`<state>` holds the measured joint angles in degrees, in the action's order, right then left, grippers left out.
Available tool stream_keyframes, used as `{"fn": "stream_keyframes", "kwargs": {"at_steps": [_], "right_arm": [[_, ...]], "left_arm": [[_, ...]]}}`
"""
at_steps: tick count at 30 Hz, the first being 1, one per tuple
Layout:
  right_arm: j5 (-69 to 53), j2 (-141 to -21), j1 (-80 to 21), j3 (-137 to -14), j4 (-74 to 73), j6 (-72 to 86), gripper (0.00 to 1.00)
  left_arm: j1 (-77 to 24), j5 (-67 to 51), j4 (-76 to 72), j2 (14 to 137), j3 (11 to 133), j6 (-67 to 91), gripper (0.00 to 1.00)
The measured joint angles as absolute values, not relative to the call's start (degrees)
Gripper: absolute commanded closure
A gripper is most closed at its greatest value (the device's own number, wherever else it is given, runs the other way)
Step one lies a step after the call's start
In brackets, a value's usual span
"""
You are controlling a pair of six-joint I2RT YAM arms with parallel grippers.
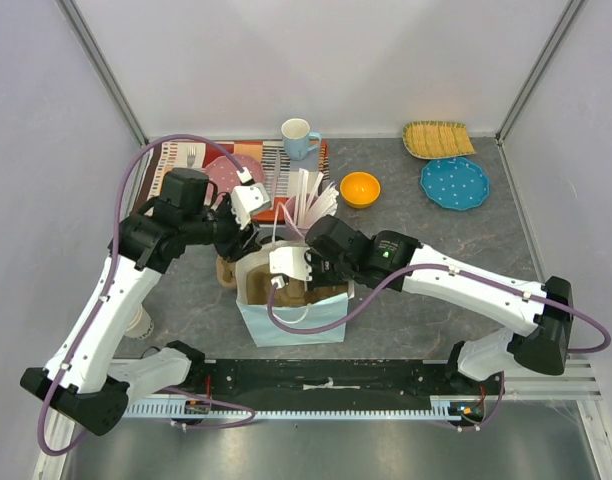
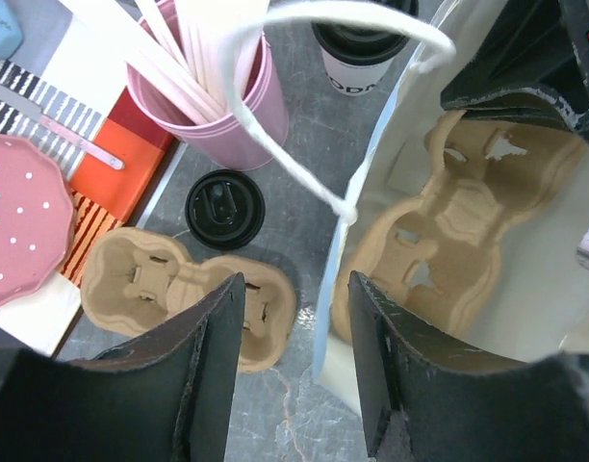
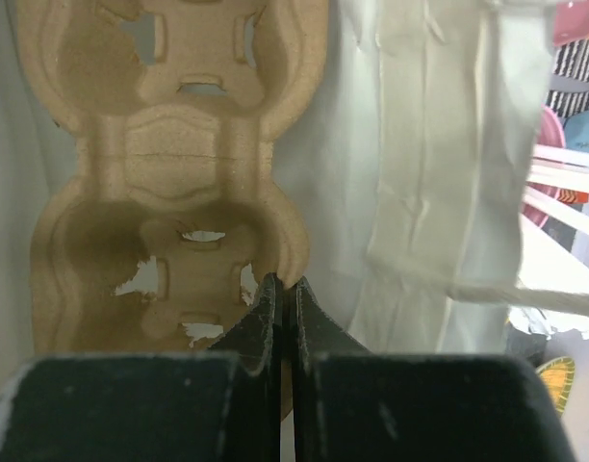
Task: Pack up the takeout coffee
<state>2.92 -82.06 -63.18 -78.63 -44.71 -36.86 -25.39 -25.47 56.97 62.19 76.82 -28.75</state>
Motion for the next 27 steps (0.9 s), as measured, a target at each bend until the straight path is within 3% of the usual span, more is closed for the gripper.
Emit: {"fn": "stream_keyframes", "kwargs": {"at_steps": [16, 19, 24, 26, 27], "right_arm": [[1.37, -86.72, -63.29, -78.81, -44.53, -32.93, 1.0], [1.61, -87.39, -63.55, -79.07, -44.47, -31.94, 1.0], [1.98, -87.85, -64.4, -79.07, -44.56, -29.82, 1.0], [2.04, -88.2, -64.66, -79.07, -44.66, -28.82, 1.0], [2.04, -88.38, -64.71, -79.07, -44.64, -28.38, 1.0]], "left_arm": [[-22.83, -24.29, 56.47, 56.21, 69.06, -28.05, 0.44], [-22.83, -24.27, 56.14, 56.25, 68.55, -27.0, 0.54], [-22.83, -24.38, 54.02, 56.42, 68.2, -26.15, 0.88], [-22.83, -24.84, 53.41, 56.55, 68.05, -25.71, 0.98], [-22.83, -25.23, 53.25, 56.55, 68.05, -25.47, 0.98]]}}
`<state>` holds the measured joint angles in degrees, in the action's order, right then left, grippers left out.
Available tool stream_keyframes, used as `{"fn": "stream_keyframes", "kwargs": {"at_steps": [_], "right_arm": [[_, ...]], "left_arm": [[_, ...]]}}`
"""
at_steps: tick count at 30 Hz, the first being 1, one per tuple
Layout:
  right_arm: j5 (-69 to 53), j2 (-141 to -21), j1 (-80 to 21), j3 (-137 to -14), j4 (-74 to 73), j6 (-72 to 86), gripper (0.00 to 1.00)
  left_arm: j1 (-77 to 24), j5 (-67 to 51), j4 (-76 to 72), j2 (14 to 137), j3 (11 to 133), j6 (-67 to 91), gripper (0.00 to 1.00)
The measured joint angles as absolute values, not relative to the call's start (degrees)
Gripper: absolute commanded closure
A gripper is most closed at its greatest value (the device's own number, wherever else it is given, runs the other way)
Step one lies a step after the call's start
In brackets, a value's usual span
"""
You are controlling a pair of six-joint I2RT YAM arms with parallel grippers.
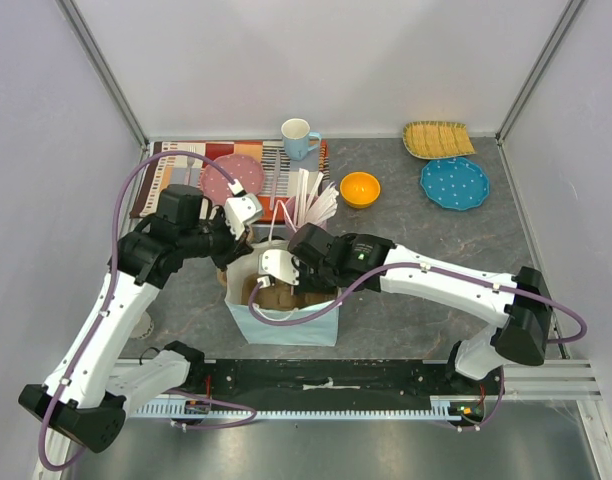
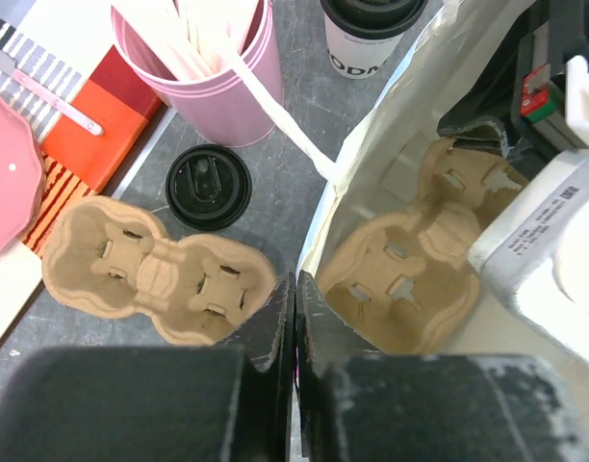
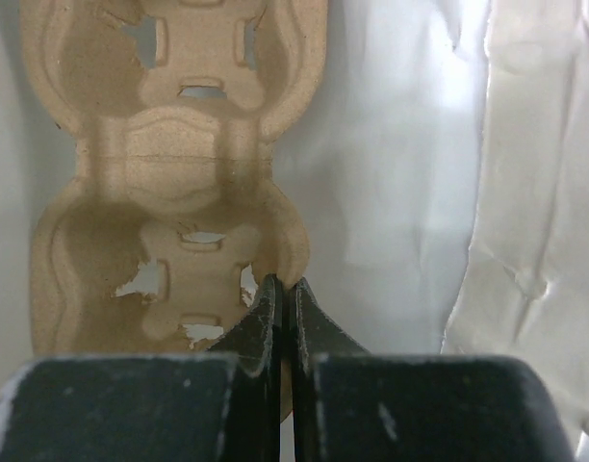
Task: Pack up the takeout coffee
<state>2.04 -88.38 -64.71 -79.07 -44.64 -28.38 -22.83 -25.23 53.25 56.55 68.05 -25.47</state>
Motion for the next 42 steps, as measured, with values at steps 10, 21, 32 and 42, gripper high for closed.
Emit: {"fn": "stream_keyframes", "kwargs": {"at_steps": [10, 21, 32, 42], "right_arm": [[1.96, -91.44, -64.77, -78.98, -44.73, -26.72, 1.0], [1.98, -94.61, -64.77, -78.26, -44.84, -24.58, 0.75], [3.57, -94.61, -65.36, -81.56, -46.28, -21.5, 0.47], [5.93, -94.11, -67.44, -86.35, -47.22, -19.44, 0.09]], "left_arm": [[-22.26, -28.03, 53.06, 55.83, 67.51, -25.12, 0.98], [-21.87, -29.12, 52.97, 53.8, 66.28, -25.08, 0.98], [-21.47, -29.15, 52.8, 52.97, 65.54, -24.99, 0.98], [-21.45, -29.15, 52.82, 52.88, 65.54, -25.04, 0.98]]}}
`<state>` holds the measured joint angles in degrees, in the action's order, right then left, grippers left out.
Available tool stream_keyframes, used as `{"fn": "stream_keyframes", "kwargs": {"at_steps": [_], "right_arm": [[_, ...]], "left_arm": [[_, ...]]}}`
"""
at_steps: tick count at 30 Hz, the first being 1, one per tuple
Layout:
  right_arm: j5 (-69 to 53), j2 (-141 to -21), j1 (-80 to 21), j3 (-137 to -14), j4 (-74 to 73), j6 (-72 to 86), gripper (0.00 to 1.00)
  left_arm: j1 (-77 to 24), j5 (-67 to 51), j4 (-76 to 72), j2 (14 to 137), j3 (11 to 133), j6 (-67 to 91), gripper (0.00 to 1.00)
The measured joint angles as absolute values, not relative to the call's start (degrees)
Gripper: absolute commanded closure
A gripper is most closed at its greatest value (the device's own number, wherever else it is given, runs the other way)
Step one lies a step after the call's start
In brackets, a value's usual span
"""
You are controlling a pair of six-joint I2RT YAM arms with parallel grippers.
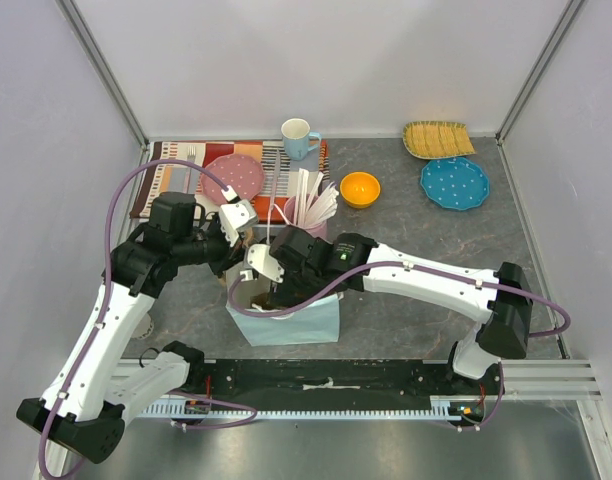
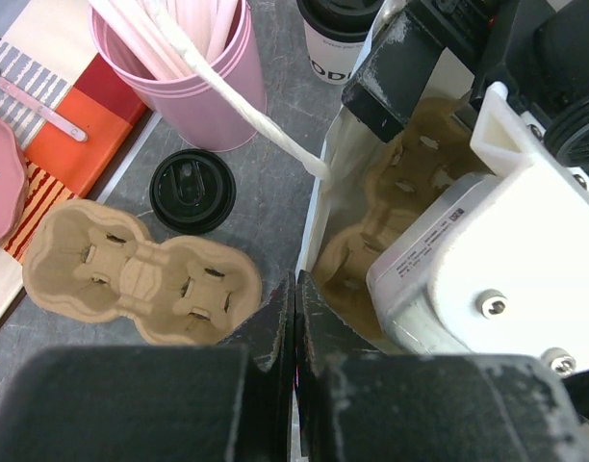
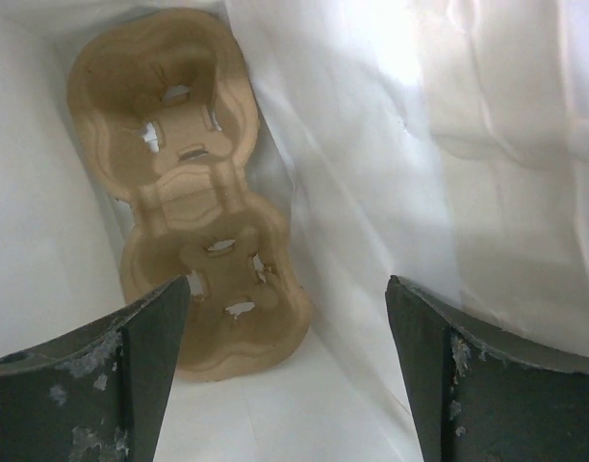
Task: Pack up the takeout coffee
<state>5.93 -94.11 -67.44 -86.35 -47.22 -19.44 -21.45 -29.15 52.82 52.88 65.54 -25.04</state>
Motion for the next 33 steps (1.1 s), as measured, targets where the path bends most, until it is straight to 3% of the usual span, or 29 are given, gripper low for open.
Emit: {"fn": "stream_keyframes", "kwargs": {"at_steps": [2, 25, 33], "right_arm": [[6.42, -94.11, -67.79, -86.96, -47.37, -18.92, 0.02], [6.07, -86.15, -68.49, -90.37, -40.56, -3.2, 0.02], [8.93, -74.35, -67.18, -94.08, -27.31, 5.56, 0.02]], "left_arm": [[-21.45, -29.15, 52.82, 52.88, 65.54, -25.04, 0.98], [-21.23, -31.92, 48.07, 51.9, 66.54, -24.8, 0.98], [-21.23, -31.64, 51.53, 52.51, 66.15, -24.93, 0.98]]}}
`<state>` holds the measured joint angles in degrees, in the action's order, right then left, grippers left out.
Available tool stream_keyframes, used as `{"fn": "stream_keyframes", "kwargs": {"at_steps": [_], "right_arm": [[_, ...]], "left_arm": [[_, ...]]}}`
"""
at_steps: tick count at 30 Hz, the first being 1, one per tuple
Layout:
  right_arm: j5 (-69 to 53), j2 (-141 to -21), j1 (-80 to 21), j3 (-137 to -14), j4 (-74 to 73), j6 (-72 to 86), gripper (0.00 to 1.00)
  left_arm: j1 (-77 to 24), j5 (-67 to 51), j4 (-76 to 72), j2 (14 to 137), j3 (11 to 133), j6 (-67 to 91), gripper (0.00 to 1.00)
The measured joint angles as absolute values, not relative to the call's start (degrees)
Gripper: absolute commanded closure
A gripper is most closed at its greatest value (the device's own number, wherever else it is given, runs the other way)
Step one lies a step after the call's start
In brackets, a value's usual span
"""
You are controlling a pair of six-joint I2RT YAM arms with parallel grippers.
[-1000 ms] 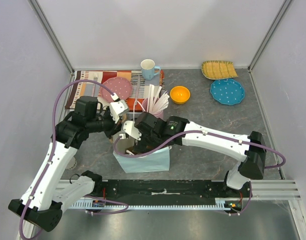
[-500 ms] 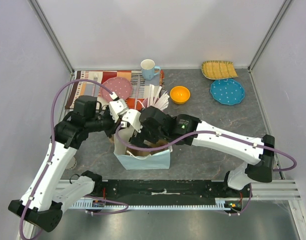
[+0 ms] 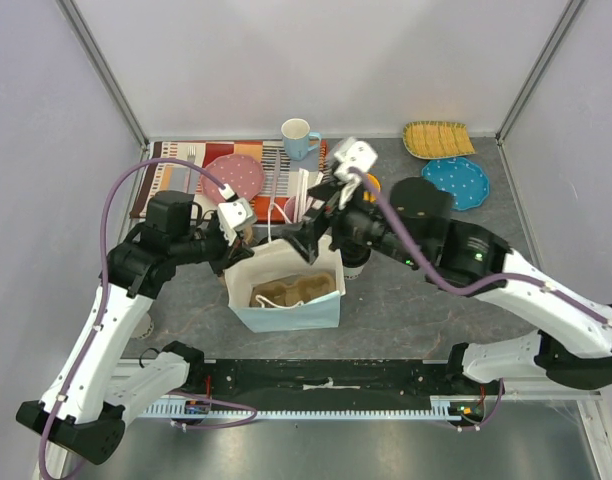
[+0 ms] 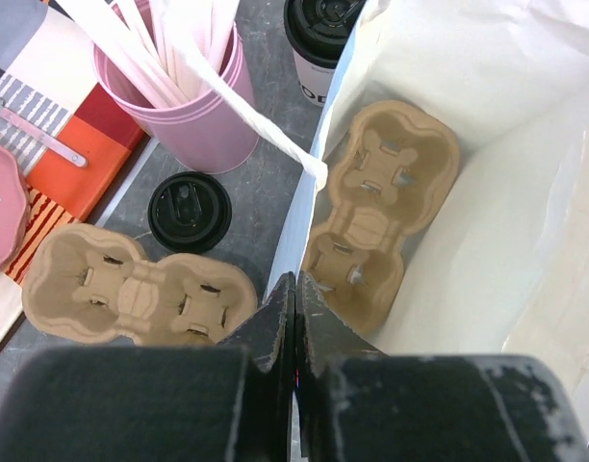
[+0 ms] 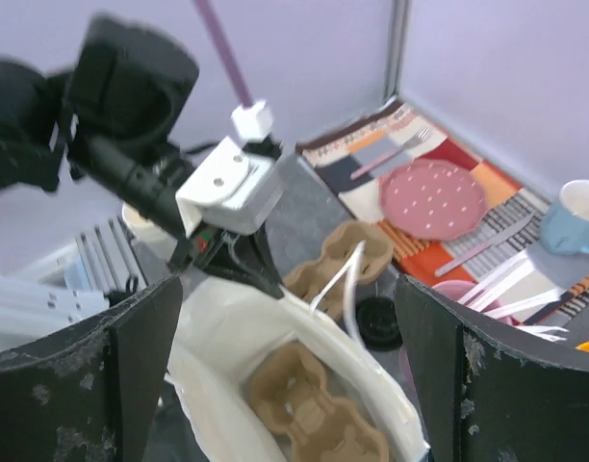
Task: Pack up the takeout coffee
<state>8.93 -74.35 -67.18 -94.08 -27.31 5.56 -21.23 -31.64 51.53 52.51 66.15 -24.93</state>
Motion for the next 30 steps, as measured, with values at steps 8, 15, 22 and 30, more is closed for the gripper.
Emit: {"fn": "stream_keyframes", "kwargs": {"at_steps": [8, 15, 22, 30], "right_arm": [[16.73, -72.93, -60.86, -96.92, -31.51, 17.1, 0.11], [31.77, -73.6, -47.24, -96.09, -48.82, 30.5, 0.14], [27.2, -76.36, -42.98, -85.84, -53.74, 33.87, 0.45], [20.6, -81.43, -40.16, -79.61, -52.56, 34.17, 0.36]], "left_arm": [[-21.23, -32.03, 53.43, 52.49, 66.15, -24.88, 0.98], [-21.23, -30.17, 58.65, 52.73, 67.7, -24.91, 0.98], [-21.21, -25.04, 61.73, 52.18, 68.62, -24.95, 0.98], [-20.97, -20.53, 62.76, 48.73, 68.05, -25.26, 0.98]]}}
